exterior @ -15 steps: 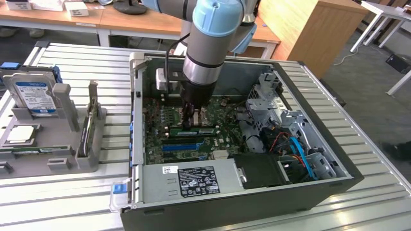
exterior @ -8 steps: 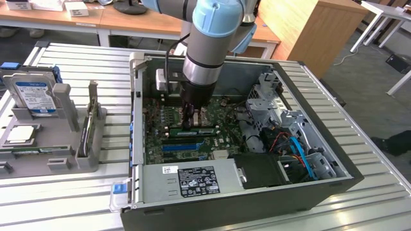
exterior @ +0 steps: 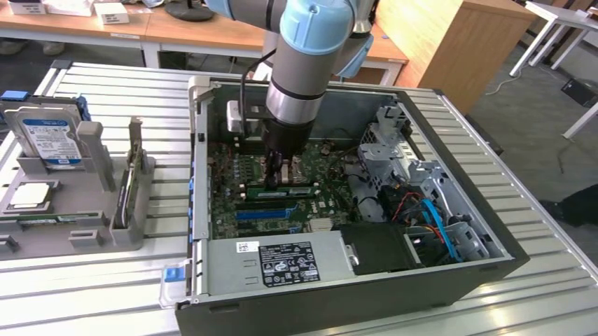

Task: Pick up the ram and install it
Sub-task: 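Press down the ram until it locks into place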

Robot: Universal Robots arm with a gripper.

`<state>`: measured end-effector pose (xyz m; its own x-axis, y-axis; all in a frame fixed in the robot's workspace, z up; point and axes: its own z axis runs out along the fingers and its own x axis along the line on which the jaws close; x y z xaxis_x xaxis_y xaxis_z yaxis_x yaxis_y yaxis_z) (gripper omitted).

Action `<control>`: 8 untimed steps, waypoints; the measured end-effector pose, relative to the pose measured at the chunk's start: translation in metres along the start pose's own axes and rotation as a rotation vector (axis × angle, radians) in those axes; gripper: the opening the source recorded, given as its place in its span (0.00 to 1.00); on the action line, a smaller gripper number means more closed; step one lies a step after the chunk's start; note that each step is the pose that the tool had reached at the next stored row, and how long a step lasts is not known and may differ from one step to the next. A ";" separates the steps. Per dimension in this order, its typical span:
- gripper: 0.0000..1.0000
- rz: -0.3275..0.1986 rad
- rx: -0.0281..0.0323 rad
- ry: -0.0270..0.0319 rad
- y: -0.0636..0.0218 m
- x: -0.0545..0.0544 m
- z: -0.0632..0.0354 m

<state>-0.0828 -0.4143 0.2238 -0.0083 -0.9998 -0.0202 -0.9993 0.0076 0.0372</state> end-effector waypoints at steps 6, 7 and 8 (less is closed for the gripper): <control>0.11 0.000 0.0000 -0.0003 0.0000 0.000 0.0009; 0.11 0.000 0.0001 -0.0002 -0.0001 0.000 0.0009; 0.11 0.000 0.0001 -0.0002 0.0000 0.000 0.0009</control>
<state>-0.0828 -0.4143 0.2228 -0.0084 -0.9998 -0.0204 -0.9993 0.0076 0.0371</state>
